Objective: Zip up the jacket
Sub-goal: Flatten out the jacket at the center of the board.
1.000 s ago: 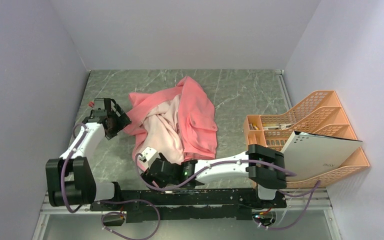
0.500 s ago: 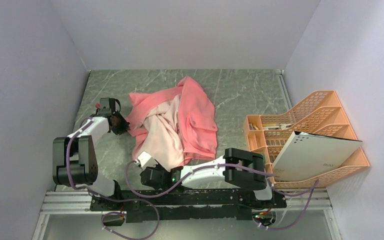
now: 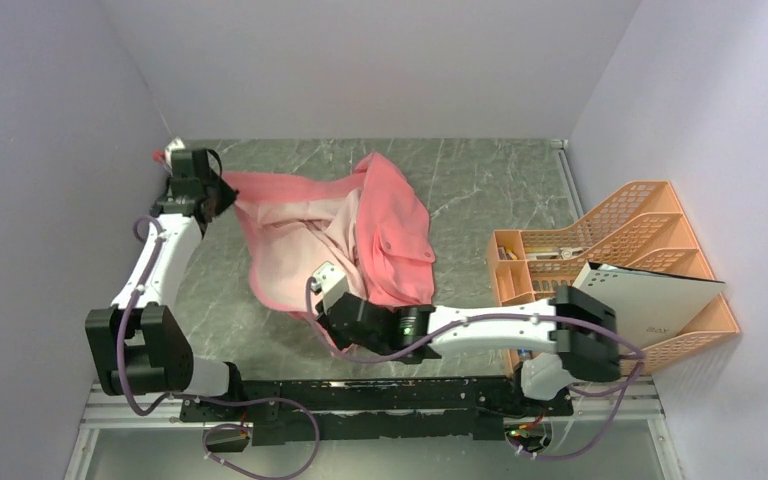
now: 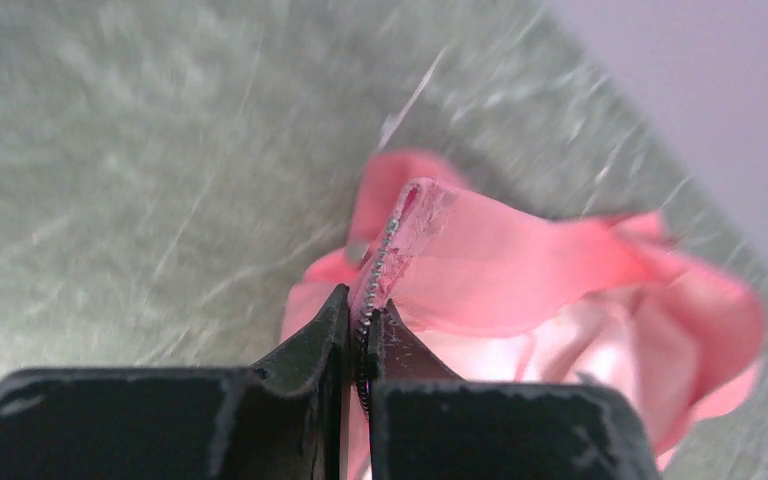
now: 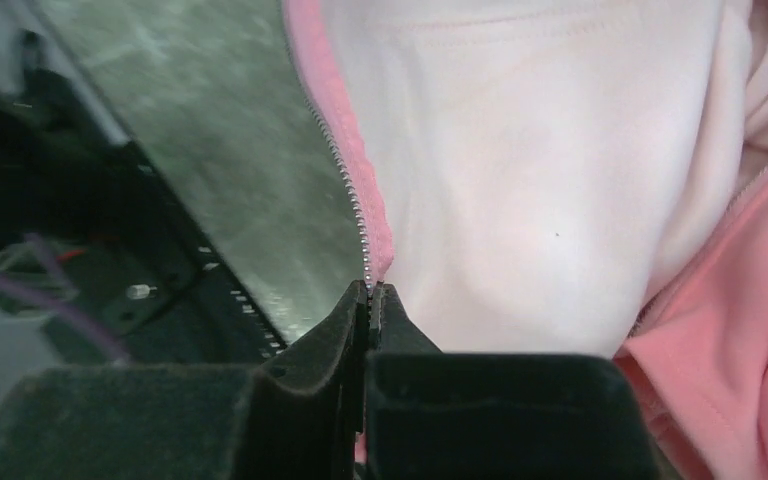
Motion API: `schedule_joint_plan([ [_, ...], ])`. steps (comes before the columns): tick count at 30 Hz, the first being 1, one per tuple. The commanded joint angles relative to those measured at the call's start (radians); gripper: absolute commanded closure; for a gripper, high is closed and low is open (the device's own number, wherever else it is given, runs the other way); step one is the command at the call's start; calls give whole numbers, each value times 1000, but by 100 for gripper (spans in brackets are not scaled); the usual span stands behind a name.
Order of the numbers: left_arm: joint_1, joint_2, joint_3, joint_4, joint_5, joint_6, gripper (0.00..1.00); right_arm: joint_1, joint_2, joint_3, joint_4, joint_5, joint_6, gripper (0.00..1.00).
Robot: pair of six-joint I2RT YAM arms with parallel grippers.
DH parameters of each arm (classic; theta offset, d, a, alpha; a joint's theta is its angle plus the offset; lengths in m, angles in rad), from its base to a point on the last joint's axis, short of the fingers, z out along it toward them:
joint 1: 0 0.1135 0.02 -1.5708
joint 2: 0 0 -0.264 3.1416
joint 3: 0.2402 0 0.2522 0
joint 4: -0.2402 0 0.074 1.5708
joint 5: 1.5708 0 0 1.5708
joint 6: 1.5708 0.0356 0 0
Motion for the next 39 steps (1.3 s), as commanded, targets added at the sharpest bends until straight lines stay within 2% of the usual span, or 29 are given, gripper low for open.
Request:
schedule_joint_plan([
  [1,16,-24,207,-63,-145,-6,95,2,-121,23,14,-161,-58,100],
  [11,89,43,545,-187,-238,23,95,54,-194,104,-41,-468,-86,100],
  [15,90,62,635,-203,-267,49,95,102,-188,118,-24,-519,-79,100],
  [19,88,104,684,-169,-220,86,95,103,-190,78,44,-527,-30,100],
  [21,67,135,691,-135,-191,108,95,71,-203,43,57,-496,20,100],
  [25,-112,231,724,-82,-307,204,95,-69,-223,-43,106,-515,143,100],
  [27,-137,272,743,-67,-320,223,95,-117,-226,-54,104,-537,156,100],
  [33,-106,329,887,-96,-306,204,95,-116,-168,86,65,-605,97,100],
  [39,-19,371,1110,-157,-213,174,95,-36,-72,377,-41,-613,12,100],
])
